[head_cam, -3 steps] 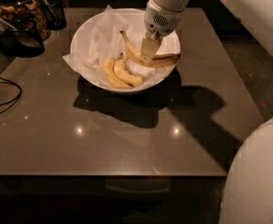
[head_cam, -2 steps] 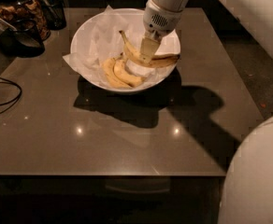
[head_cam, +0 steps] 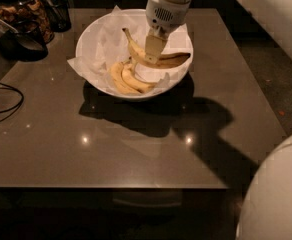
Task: Pick banana from white bowl
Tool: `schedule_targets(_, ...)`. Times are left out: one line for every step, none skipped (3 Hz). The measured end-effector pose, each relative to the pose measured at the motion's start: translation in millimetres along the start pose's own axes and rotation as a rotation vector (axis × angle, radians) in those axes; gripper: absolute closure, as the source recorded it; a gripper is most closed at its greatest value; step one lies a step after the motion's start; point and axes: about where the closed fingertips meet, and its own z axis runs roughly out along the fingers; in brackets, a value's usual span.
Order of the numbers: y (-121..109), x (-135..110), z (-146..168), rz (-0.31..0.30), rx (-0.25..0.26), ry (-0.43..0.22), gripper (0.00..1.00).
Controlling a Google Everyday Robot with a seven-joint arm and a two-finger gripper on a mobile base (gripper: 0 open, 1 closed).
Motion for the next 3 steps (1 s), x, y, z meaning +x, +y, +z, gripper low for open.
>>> schedule_targets(13.7,-9.9,-12.2,-0.023,-0.006,0.037,1.0)
schedule_targets(15.0,-11.4,-14.2,-0.026,-0.006,0.03,1.0)
schedule_targets(58.4,3.9,-30.4,-0.007,-0.063,-0.003,1.0)
